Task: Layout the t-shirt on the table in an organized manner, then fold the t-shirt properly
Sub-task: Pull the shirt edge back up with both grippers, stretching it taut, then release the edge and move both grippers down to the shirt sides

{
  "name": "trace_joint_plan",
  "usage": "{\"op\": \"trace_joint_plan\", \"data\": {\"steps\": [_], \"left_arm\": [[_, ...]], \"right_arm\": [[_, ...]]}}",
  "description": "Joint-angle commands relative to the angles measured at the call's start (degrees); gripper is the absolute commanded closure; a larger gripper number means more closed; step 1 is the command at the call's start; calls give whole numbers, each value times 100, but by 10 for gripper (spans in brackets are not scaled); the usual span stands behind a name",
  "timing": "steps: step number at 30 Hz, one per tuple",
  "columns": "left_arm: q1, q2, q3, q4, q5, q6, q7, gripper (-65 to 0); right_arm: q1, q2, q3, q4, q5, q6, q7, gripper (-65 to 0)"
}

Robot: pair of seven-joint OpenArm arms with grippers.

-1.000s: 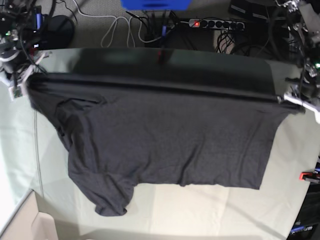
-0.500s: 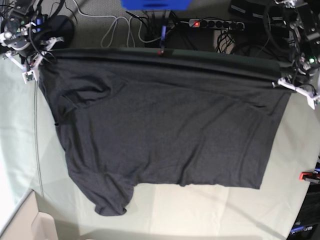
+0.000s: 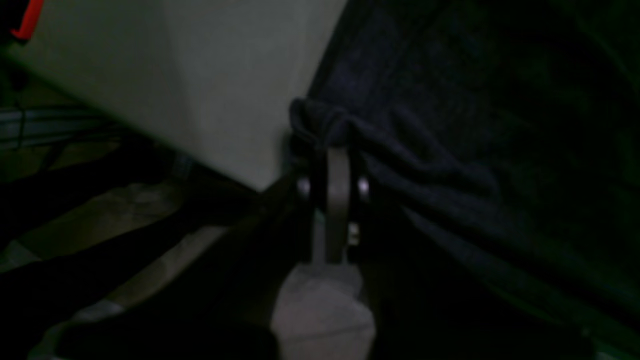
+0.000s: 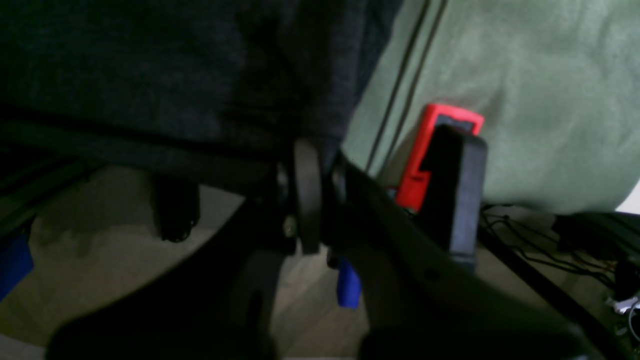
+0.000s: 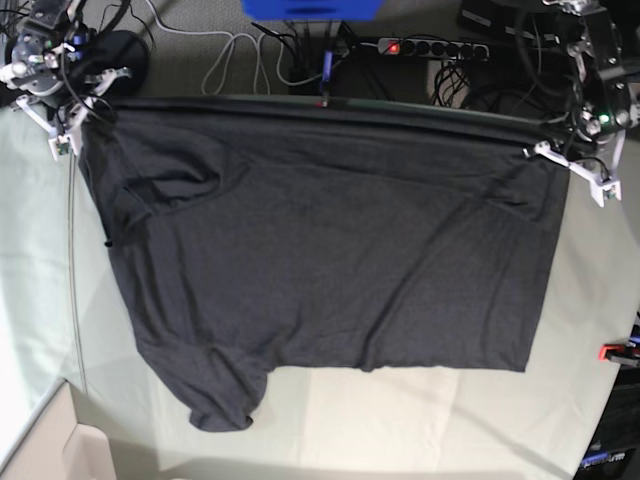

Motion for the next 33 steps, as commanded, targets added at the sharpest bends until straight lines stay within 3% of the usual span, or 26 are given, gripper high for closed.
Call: {"op": "trace_joint_plan", "data": {"steps": [1, 5, 8, 16, 18, 23, 26, 33], "left_arm": [[-3, -98, -46, 75, 29, 62, -73, -4], [-3, -115, -81, 75, 29, 62, -73, -5], [24, -115, -81, 75, 29, 62, -73, -5], [76, -80, -90, 119, -6, 62, -73, -13], [76, -80, -90, 145, -6, 62, -73, -50], [76, -80, -98, 154, 20, 62, -38, -255], [76, -63, -292, 154, -6, 62, -65, -346], [-346, 17, -626, 295, -6, 62, -73, -366]], "right_arm": [[-14, 72, 32, 89, -15, -62, 45, -30], [-84, 90, 32, 124, -15, -62, 45, -148], [-110, 81, 41, 168, -6, -62, 54, -200], [-110, 64, 76, 537, -6, -62, 1, -216], [-110, 64, 76, 634, -6, -62, 1, -217], [-84, 64, 85, 643, -6, -62, -8, -217], [-84, 64, 85, 652, -6, -62, 1, -217], [250, 64, 94, 959, -15, -62, -8, -216]]}}
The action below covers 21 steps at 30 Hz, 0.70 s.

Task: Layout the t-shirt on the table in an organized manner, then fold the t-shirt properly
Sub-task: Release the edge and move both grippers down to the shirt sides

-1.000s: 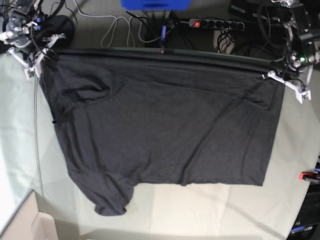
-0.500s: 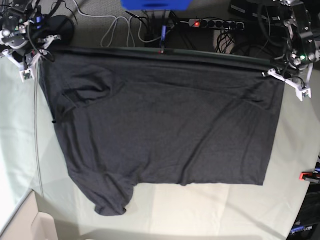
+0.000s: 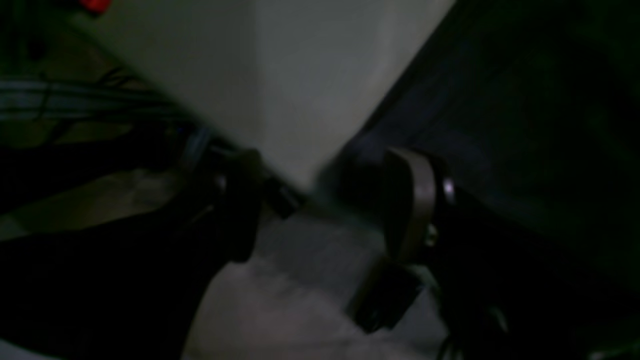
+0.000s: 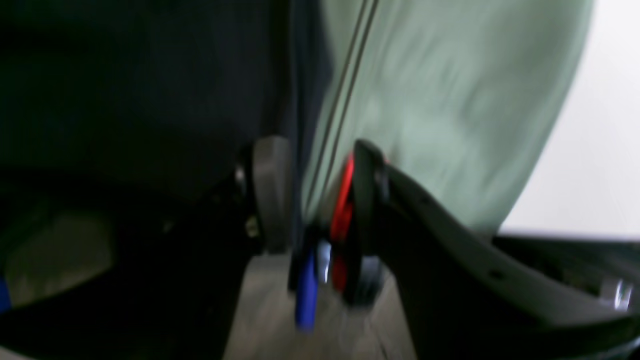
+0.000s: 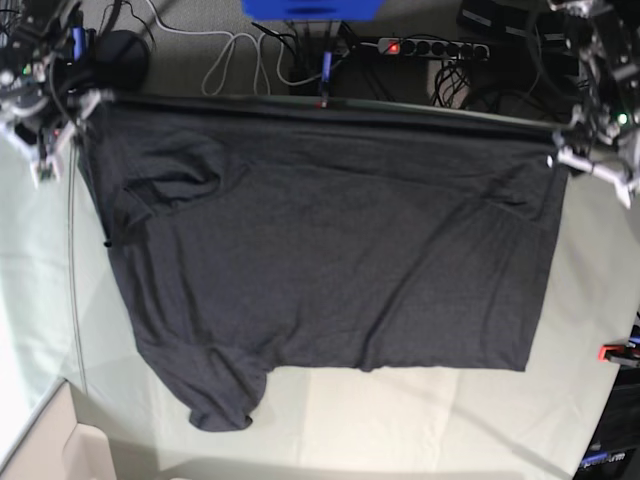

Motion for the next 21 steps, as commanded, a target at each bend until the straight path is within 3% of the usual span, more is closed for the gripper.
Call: {"op": "trace_joint_plan", "data": {"steps": [1, 6, 11, 16, 21], "left_arm": [[-180, -108, -16, 201, -4, -1, -130, -368], [-998, -99, 19, 280, -4, -1, -139, -370], [-2035, -152, 28, -247, -13, -1, -482, -370], [-2914, -196, 300, -1926, 31, -1, -2231, -370], [-3732, -750, 1865, -4326, -13, -1, -4113, -371]], "right_arm": [[85, 55, 31, 111, 22, -47, 55, -215], [586, 99, 13, 59, -118, -47, 55, -217], [1342, -68, 4, -161, -1041, -47, 55, -218], [2256, -86, 13, -1058, -1921, -47, 55, -218], [2836, -95, 22, -1761, -2439, -47, 55, -218]]}}
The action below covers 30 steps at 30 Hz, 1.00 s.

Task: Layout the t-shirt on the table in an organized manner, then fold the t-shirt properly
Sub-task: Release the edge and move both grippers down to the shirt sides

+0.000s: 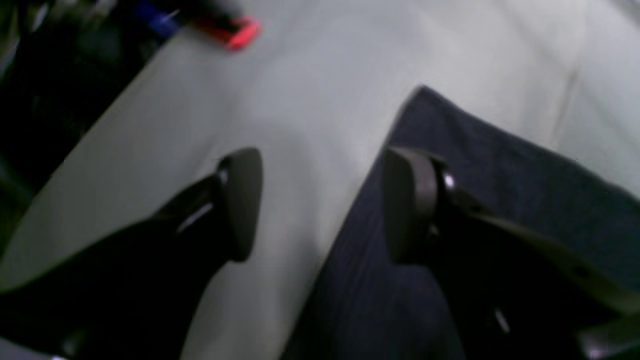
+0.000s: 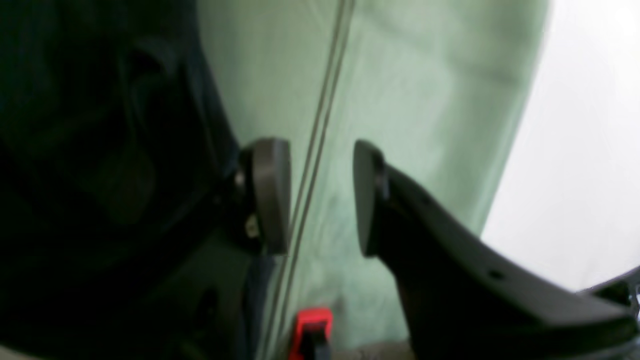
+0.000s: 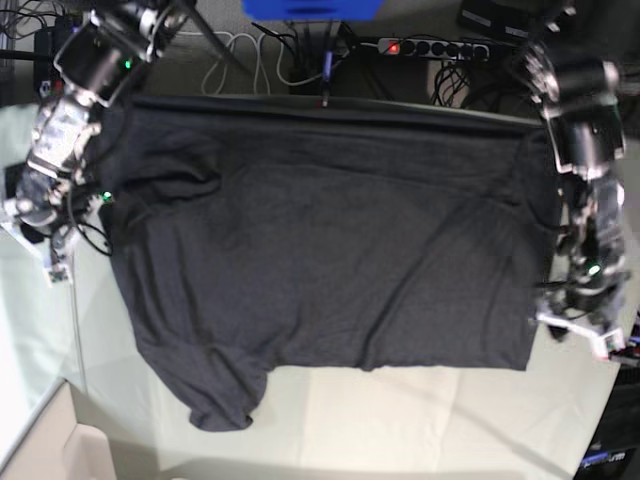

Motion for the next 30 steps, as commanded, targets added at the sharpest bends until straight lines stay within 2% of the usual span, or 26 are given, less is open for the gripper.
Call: {"op": "trace_joint_plan", "data": {"steps": [1, 4, 7, 11, 14, 30], "left_arm": [[-354, -140, 276, -375, -4, 12, -486, -371], [-960, -158, 944, -1826, -4, 12, -1409, -371], [-1426, -114, 1260, -2942, -4, 12, -2095, -371], [-1690, 9, 1542, -3575, 4, 12, -2631, -371], [-1664, 44, 1594, -3602, 4, 12, -2623, -371], [-1066, 124, 1559, -3584, -4, 12, -2675, -371]], "right_arm": [[128, 74, 0, 2, -15, -23, 55, -218], [163, 83, -44, -33, -15, -23, 117, -219], [269, 65, -62, -33, -7, -23, 126, -219], [383, 47, -62, -42, -7, -23, 126, -262], [383, 47, -62, -42, -7, -23, 126, -278], [374, 47, -62, -42, -7, -23, 126, -280]]}}
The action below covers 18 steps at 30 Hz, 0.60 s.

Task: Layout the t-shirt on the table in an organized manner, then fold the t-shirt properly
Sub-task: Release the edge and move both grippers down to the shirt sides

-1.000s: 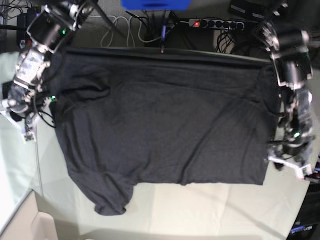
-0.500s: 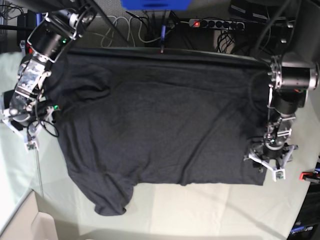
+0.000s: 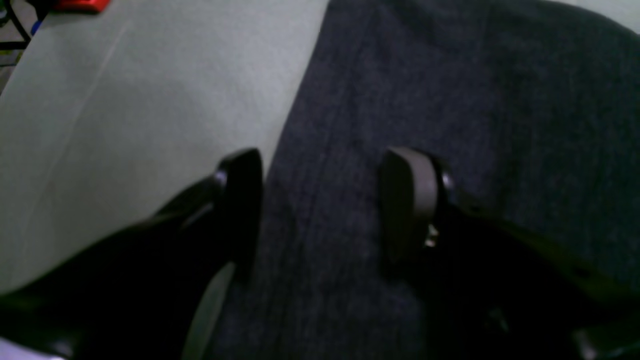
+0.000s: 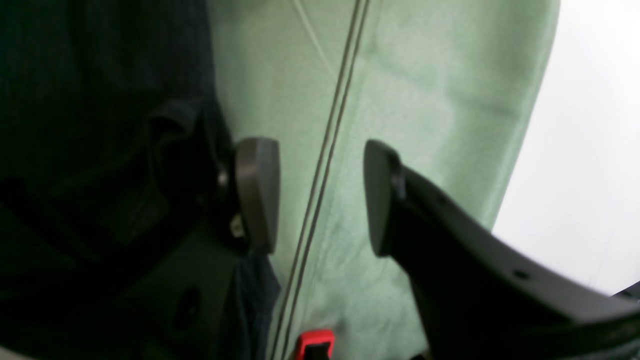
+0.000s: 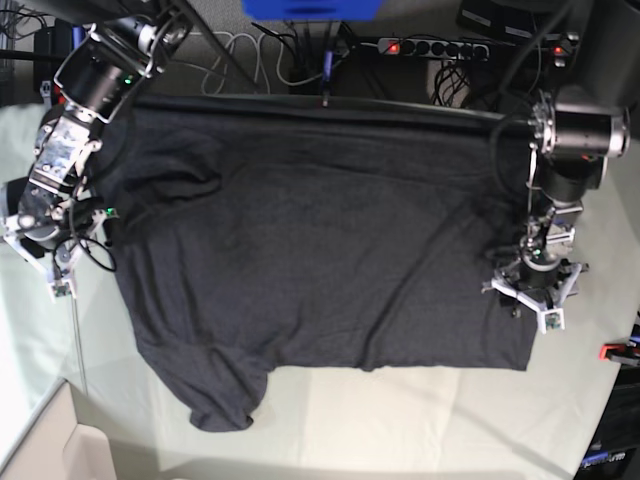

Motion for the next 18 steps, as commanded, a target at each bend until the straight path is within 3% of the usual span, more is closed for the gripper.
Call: {"op": "trace_joint_plan", "data": {"steps": [1, 9, 16, 18], "left_arm": [[-95, -60, -3, 3, 28, 14, 85, -369], [45, -51, -3, 11, 28, 14, 120, -339], [63, -78, -12, 11, 20, 14, 94, 0], [63, -78, -12, 20, 20, 14, 94, -5]], "right_arm": [[110, 58, -5, 102, 31, -25, 93, -280], [128, 76, -251, 102, 31, -25, 93, -280], [128, 67, -321, 102, 31, -25, 93, -280], [128, 67, -321, 102, 31, -25, 93, -280]]}}
